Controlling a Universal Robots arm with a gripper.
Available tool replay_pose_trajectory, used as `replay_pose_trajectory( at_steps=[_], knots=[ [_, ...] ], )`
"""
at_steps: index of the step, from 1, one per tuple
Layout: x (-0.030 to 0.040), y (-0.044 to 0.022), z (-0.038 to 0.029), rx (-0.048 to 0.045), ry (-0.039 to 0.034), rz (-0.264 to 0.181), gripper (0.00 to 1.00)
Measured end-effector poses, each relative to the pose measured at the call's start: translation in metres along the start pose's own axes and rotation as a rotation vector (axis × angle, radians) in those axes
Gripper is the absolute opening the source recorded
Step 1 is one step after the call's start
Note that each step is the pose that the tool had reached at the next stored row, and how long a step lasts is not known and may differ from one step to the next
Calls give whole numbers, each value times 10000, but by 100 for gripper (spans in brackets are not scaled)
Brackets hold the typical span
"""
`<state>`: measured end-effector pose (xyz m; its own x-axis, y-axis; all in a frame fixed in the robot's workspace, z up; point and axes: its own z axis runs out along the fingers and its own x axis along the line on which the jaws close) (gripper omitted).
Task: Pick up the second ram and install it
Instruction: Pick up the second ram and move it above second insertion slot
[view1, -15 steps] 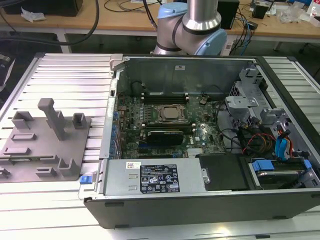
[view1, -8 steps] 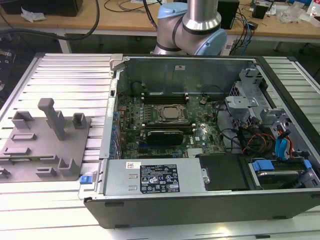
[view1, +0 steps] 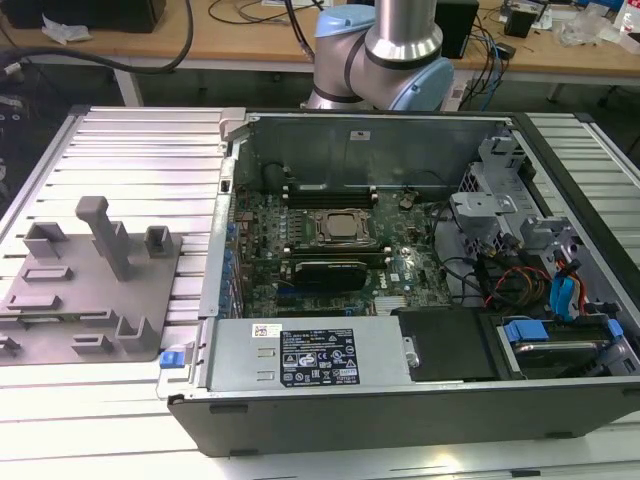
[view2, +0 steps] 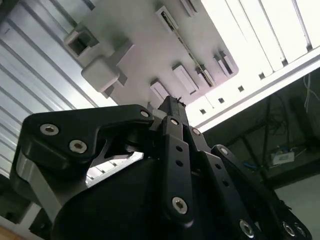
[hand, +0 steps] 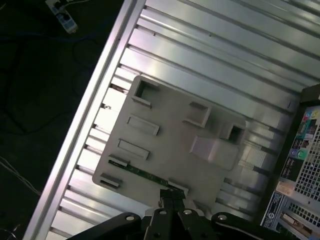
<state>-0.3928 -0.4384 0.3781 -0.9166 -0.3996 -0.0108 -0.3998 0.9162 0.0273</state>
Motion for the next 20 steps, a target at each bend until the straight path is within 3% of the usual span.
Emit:
replay_pose_trajectory(
  at_steps=[8,10,15,20],
  knots=[
    [1,0,0,-2,48,-1339,11],
    [1,0,-1,-9,65,-1945,11],
    [1,0,0,-2,95,-2796,11],
    [1,1,0,1,147,-4398,11]
  ],
)
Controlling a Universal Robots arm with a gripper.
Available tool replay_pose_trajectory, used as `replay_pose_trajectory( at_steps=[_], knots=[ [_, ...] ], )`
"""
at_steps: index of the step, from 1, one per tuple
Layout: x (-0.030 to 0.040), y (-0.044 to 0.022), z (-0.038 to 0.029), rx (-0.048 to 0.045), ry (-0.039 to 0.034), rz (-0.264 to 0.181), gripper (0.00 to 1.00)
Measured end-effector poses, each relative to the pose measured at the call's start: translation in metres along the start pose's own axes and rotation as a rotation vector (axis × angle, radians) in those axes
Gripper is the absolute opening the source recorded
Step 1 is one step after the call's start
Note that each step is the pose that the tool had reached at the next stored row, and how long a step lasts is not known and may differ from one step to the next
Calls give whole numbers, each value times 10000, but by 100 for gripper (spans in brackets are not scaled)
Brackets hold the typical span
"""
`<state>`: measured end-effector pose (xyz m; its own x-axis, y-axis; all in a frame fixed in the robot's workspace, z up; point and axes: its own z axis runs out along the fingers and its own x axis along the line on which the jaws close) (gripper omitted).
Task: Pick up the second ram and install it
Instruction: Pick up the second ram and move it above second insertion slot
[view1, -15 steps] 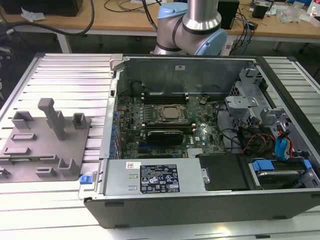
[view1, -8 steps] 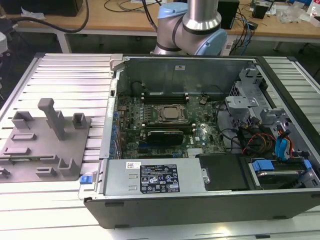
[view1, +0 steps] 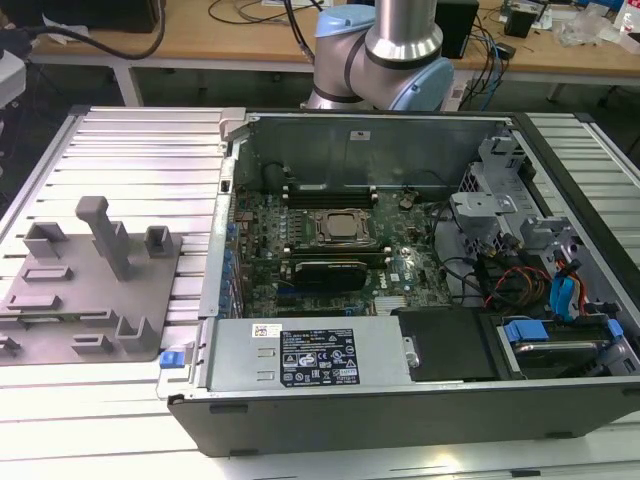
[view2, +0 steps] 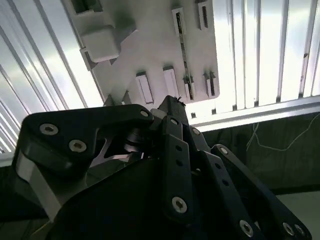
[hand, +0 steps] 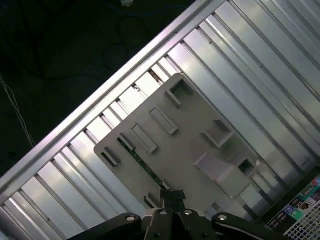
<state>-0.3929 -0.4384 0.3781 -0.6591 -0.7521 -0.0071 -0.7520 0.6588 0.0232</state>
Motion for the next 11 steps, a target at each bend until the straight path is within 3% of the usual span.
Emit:
replay_pose_trajectory(
  at_steps=[1,5,11],
  knots=[
    [0,0,-1,-4,11,-432,11],
    [0,-1,0,-7,39,-1458,11],
    [0,0,0,0,91,-2795,11]
  ],
)
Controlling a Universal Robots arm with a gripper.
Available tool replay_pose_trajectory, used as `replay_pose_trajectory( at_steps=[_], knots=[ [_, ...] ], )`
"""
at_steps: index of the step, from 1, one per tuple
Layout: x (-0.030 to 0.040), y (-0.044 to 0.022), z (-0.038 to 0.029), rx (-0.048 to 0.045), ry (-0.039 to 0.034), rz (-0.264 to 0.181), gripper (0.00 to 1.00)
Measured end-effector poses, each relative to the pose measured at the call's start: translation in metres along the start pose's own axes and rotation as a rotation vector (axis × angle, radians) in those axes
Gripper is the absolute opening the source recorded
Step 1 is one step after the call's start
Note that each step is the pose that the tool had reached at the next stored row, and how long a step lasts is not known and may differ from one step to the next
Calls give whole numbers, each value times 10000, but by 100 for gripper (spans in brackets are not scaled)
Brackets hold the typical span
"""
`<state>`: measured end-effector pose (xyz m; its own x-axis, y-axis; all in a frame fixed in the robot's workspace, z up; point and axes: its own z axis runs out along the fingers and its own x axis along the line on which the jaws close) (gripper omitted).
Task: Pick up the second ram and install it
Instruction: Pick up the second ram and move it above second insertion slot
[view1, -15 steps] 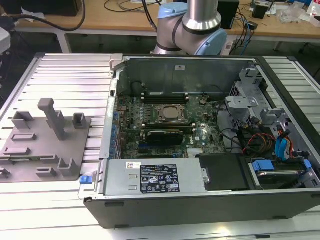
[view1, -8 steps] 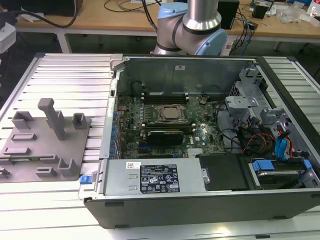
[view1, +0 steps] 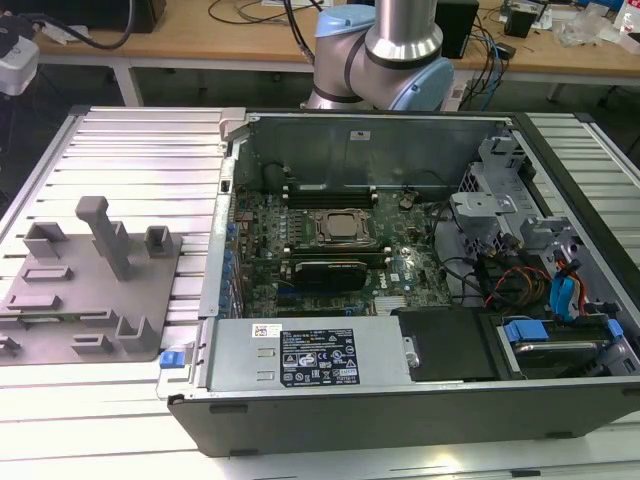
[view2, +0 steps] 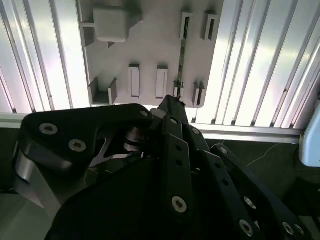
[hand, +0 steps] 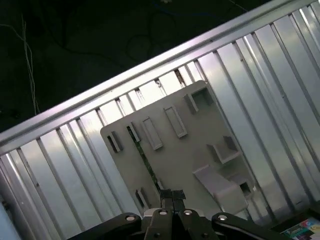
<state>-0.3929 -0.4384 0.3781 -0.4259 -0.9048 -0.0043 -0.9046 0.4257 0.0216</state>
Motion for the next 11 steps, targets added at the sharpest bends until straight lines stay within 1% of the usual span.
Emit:
replay_pose_trajectory(
  at_steps=[2,4,5,7,9,10,11],
  knots=[
    [0,0,0,3,16,-335,11],
    [0,1,0,10,47,-845,11],
    [0,1,0,11,57,-978,11],
    [0,1,0,17,83,-1528,11],
    [0,0,0,19,98,-1840,11],
    [0,0,-1,21,112,-2153,11],
    [0,1,0,23,123,-2375,11]
  ],
)
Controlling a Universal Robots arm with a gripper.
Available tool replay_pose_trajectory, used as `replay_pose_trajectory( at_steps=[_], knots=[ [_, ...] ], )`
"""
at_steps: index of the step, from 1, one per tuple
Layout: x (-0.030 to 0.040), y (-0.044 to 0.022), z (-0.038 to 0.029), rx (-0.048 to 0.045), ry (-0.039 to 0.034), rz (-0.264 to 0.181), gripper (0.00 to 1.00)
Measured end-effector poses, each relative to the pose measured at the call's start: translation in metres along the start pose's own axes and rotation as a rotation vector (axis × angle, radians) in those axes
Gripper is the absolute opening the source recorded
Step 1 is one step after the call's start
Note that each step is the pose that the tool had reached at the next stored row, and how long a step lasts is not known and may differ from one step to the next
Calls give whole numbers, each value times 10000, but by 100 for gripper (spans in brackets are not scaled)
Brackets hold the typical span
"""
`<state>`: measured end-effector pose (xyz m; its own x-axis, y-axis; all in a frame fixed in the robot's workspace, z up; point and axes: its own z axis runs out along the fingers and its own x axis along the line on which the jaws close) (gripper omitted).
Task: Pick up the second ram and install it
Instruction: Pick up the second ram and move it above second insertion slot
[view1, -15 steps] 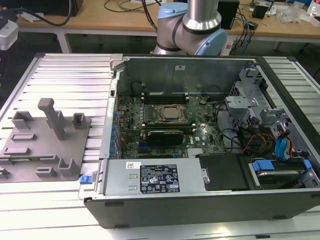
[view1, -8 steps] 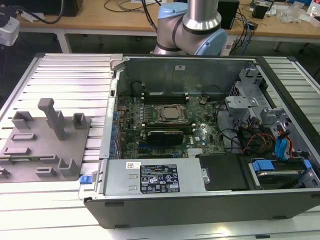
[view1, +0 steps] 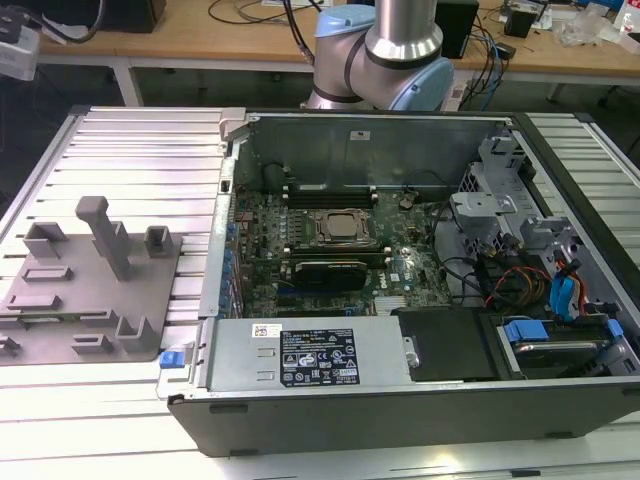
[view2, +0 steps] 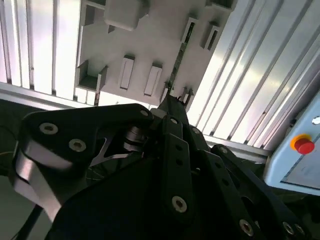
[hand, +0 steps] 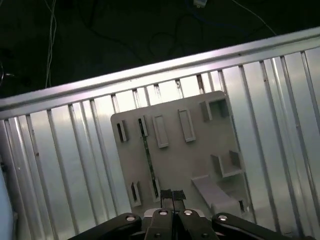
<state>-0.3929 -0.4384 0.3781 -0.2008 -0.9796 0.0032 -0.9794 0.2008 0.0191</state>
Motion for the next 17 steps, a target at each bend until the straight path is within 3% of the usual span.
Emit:
replay_pose_trajectory(
  at_steps=[9,15,16,17],
  knots=[
    [0,0,0,11,52,-1868,11],
    [0,0,0,10,53,-1938,11],
    [0,0,0,11,53,-1938,17],
    [0,0,0,11,53,-1938,17]
  ],
)
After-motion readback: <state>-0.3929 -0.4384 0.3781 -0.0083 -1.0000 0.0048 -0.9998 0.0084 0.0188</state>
